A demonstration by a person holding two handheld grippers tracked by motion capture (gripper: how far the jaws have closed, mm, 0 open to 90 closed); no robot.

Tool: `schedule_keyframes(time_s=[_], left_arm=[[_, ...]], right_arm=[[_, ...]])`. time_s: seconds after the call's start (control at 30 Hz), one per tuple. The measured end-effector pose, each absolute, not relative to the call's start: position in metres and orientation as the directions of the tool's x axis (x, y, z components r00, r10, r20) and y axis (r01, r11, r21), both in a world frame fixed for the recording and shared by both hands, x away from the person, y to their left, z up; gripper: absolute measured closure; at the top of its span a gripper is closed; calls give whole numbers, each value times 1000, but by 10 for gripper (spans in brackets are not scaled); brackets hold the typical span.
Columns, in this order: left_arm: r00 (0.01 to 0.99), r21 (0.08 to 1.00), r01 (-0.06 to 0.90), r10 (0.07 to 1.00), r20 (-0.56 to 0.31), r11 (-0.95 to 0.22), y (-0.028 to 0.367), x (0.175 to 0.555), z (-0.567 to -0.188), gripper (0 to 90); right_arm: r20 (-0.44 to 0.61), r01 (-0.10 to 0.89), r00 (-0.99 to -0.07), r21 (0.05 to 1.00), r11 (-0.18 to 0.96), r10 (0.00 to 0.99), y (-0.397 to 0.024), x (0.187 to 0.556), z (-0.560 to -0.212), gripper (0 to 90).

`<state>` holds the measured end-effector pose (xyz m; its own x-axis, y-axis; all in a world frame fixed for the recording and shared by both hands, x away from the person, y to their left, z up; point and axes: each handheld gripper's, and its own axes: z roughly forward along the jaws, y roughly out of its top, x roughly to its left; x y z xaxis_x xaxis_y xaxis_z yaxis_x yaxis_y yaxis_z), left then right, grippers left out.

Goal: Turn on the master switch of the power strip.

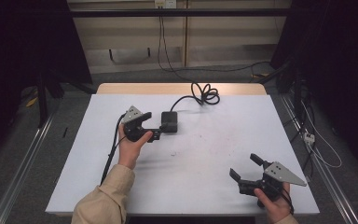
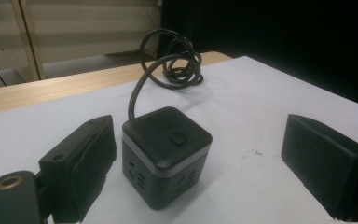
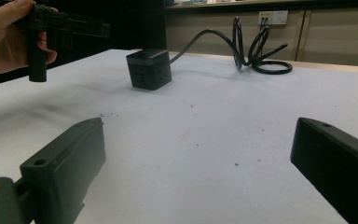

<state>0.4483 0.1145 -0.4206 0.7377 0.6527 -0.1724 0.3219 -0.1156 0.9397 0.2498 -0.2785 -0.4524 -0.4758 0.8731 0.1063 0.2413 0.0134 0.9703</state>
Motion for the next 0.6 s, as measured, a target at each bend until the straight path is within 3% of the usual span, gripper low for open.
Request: schedule_keyframes(time_s=[0.6], left_arm=[[741, 940, 317, 652, -162, -127, 108, 458, -414, 111]], right_arm=[[104, 241, -478, 970, 16, 872, -278, 250, -452, 28]])
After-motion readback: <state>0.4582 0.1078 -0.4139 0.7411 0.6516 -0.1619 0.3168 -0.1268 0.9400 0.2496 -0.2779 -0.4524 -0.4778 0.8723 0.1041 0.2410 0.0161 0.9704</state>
